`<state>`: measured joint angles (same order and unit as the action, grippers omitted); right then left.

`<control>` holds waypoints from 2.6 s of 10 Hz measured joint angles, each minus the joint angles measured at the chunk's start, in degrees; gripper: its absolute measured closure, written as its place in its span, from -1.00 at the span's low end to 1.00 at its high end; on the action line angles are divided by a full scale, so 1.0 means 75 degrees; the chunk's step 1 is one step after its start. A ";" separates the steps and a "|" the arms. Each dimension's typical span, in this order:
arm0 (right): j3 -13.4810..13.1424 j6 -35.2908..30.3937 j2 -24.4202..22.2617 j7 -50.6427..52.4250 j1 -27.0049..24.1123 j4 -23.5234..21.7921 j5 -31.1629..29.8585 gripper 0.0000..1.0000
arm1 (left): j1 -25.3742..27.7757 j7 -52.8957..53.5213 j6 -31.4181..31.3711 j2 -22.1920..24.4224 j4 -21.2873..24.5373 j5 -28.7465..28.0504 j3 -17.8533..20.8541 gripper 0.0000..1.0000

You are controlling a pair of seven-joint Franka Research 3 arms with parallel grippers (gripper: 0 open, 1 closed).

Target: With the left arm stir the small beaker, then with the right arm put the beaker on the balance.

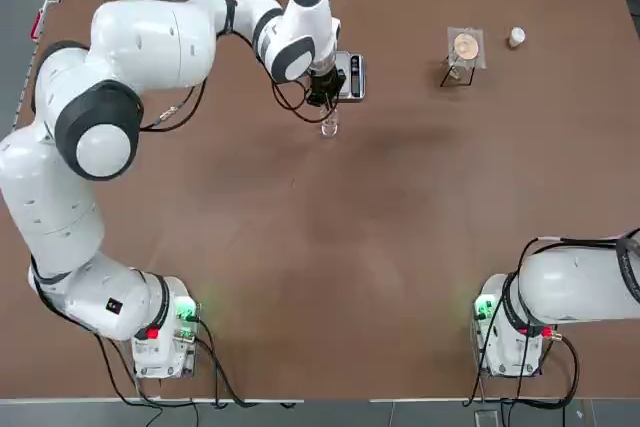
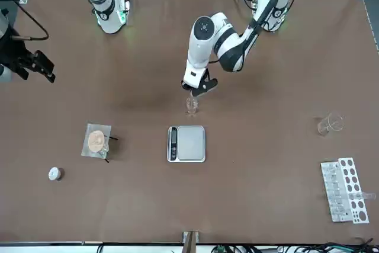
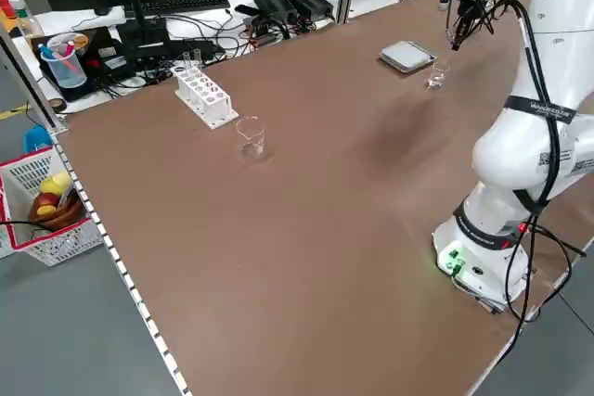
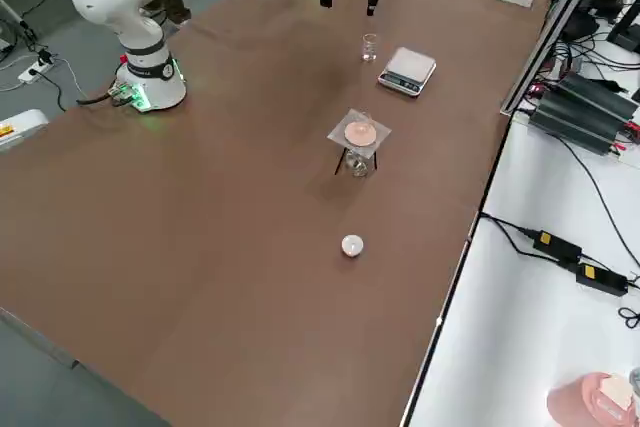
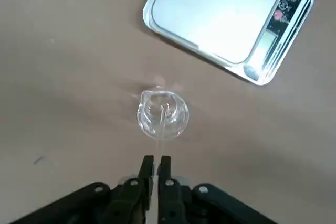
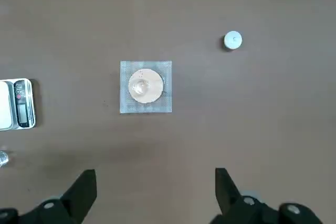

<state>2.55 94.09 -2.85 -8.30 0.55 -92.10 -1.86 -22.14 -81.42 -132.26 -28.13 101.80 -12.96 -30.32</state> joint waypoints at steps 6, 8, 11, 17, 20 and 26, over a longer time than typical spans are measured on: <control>0.0000 -0.0013 0.0000 0.0008 0.0000 0.0000 0.0000 -0.99 | -0.0009 -0.0043 0.0298 -0.0097 -0.0185 -0.0024 0.0055 0.85; 0.0000 -0.0014 0.0000 0.0010 -0.0001 0.0000 0.0000 -0.99 | -0.0059 -0.0119 0.0299 -0.0266 -0.0382 -0.0032 0.0053 0.85; -0.0002 -0.0014 0.0000 0.0012 -0.0008 0.0001 0.0000 -1.00 | -0.0081 -0.0159 0.0420 -0.0325 -0.0401 -0.0070 0.0050 0.85; -0.0017 -0.0014 0.0000 0.0287 -0.0111 0.0002 0.0000 -0.99 | -0.0069 -0.0274 0.0578 -0.0598 -0.0850 -0.0208 0.0056 0.85; -0.0017 -0.0018 0.0000 0.0314 -0.0111 0.0002 0.0000 -0.99 | -0.0110 -0.0305 0.0931 -0.0607 -0.0854 -0.0212 0.0036 0.85; -0.0017 -0.0020 0.0000 0.0315 -0.0117 0.0012 0.0000 -0.99 | -0.0131 -0.0518 0.1030 -0.0609 -0.0918 -0.0213 -0.0028 0.85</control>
<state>2.42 93.94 -2.85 -5.94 -0.32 -92.01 -1.86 -23.12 -85.30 -124.54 -32.70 94.92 -14.56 -30.53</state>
